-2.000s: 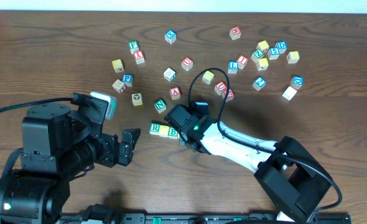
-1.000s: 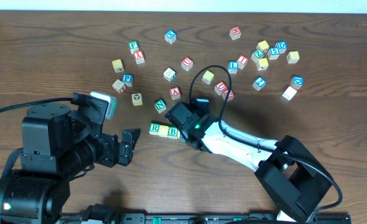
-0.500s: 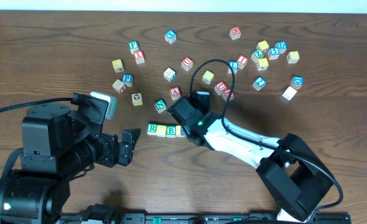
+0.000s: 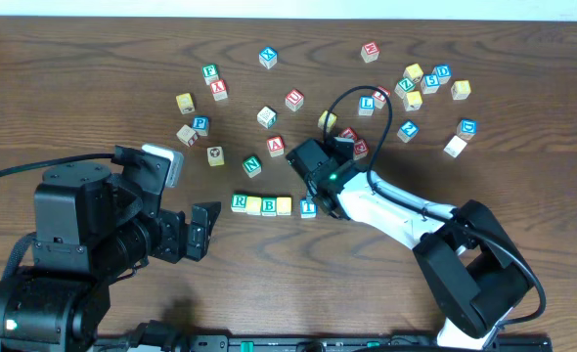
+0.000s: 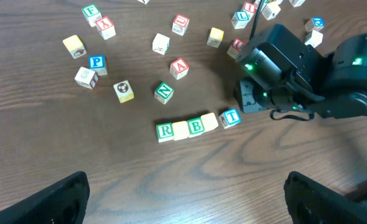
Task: Spell out ROBOT
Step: 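Open the right gripper and lift away from the T block, then push the T block left against the O block with the right gripper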
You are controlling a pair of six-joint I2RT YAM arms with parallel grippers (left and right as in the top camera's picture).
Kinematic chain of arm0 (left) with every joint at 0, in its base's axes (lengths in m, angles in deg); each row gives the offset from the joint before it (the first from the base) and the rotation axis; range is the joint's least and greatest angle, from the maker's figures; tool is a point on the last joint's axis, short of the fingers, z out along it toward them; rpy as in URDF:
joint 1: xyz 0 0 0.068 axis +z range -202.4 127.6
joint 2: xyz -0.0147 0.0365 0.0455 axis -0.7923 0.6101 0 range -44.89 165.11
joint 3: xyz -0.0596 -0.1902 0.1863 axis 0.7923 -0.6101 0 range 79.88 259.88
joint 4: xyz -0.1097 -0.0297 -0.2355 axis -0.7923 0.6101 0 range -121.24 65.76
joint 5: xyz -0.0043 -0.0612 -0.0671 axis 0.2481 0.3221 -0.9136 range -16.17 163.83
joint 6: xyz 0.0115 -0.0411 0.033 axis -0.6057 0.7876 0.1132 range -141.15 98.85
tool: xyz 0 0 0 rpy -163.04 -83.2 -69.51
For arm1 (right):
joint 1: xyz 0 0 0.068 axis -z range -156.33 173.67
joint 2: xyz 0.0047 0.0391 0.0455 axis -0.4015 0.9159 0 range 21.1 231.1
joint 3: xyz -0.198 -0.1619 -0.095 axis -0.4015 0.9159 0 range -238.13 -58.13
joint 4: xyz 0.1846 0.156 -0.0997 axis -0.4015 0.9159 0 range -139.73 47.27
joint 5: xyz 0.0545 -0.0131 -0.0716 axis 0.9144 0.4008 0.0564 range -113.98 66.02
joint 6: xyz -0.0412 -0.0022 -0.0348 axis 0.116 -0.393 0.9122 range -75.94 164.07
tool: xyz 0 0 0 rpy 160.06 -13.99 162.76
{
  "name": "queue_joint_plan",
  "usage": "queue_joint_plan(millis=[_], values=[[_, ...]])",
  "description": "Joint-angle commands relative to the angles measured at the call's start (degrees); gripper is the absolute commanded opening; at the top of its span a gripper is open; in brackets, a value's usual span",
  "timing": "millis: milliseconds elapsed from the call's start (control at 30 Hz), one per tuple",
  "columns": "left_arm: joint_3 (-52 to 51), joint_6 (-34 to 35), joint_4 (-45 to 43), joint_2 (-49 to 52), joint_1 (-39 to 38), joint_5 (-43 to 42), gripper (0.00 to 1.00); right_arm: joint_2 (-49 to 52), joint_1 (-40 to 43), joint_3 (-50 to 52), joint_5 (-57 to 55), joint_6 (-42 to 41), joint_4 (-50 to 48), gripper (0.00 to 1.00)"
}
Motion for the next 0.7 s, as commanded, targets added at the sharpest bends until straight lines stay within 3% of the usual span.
queue_joint_plan(millis=[0,167,233,667], values=[[0.2,-0.3,0.1,-0.1,0.3,-0.7,0.98,0.8,0.2,0.3,2.8,0.4,2.7,0.30],[0.2,-0.3,0.2,-0.1,0.3,-0.7,0.98,0.8,-0.2,0.3,8.2,0.2,7.3,0.06],[0.2,-0.3,0.1,-0.1,0.3,-0.7,0.98,0.8,-0.6,0.3,8.4,-0.5,8.7,0.02],[0.2,-0.3,0.2,-0.1,0.3,-0.7,0.98,0.8,-5.0,0.3,9.2,-3.9,10.5,0.01]])
